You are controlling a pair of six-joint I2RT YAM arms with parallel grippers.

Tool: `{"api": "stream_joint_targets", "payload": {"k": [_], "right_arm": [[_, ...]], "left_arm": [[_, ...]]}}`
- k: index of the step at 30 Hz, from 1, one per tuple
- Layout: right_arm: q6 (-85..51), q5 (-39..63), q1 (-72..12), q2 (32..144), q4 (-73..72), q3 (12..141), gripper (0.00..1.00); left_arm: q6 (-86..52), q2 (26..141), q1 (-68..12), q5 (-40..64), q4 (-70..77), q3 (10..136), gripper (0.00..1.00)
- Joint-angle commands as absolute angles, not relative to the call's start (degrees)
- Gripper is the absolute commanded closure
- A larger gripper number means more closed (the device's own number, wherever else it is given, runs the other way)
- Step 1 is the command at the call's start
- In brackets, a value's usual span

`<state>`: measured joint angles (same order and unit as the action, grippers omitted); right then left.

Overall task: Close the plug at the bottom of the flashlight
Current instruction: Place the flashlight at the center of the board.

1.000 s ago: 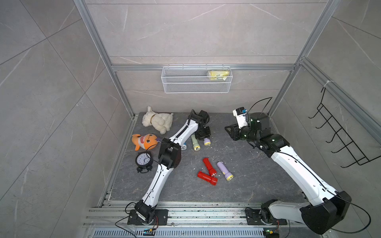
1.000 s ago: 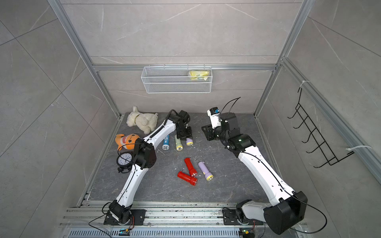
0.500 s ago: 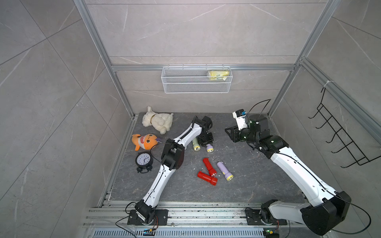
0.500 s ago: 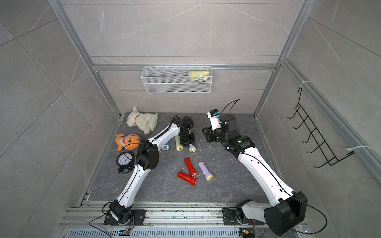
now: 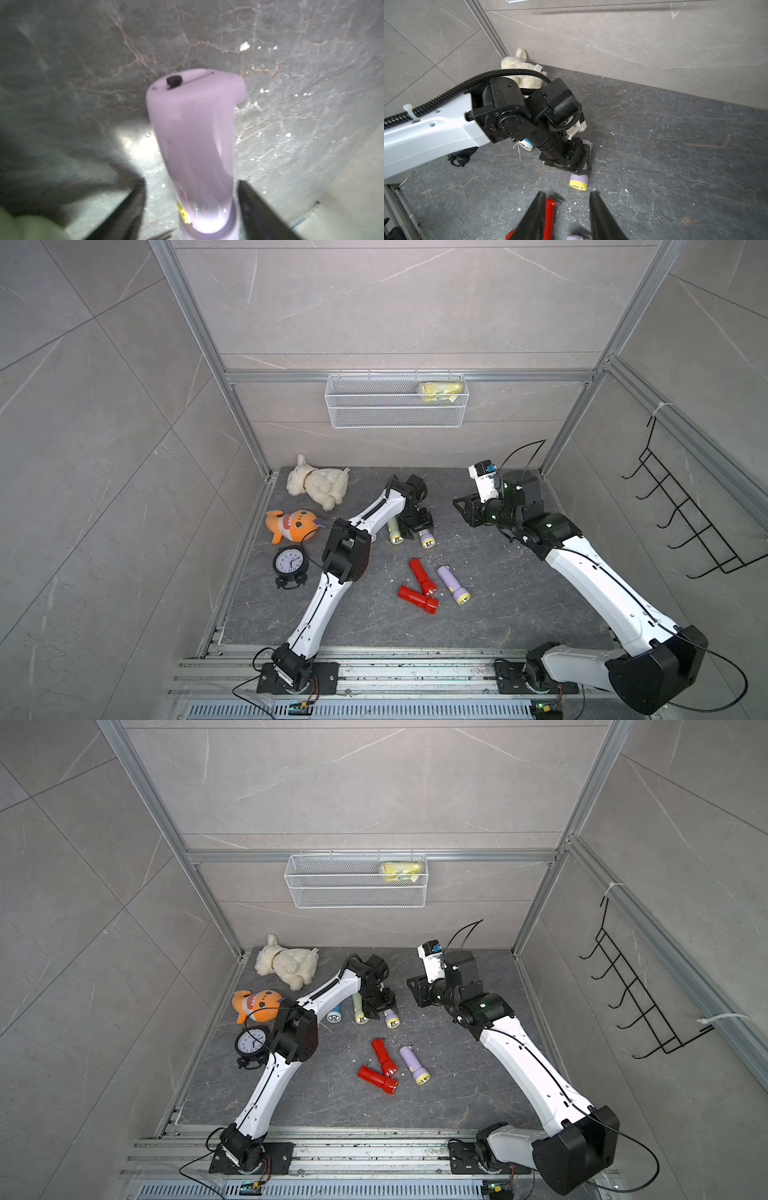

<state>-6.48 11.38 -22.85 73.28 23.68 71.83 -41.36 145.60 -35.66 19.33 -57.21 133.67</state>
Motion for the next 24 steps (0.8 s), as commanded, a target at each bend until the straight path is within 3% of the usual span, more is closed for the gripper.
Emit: {"api": "stream_joint_targets", "payload": {"k": [1,10,14,18,24], "right_arm": [[-6.8,12.2,-23.0,73.7,22.8,71.5,0.62],[-6.6,10.9,-23.0,73.7,23.2,71.7,0.62],[-6.0,9.1,-23.0,72.8,24.2,72.2,0.62],[-6.1,8.3,-23.0,72.1,24.6,72.7,0.61],[-6.3,8.5,-23.0,74.0,28.2,75.7,0.61]], "left_arm": [[-40.2,140.5,-35.6,18.3,-57.6,133.4,0.00],[-38.4,129.2,-36.0,15.4,-56.2,130.0,0.00],[-33.5,119.8,-38.8,4.7,-58.0,128.7,0.00],[-27.2,104.1,-43.5,-11.1,-48.6,112.4,0.00],[-36.3,83.7,-42.0,-7.7,-19.0,76.0,0.00]]}}
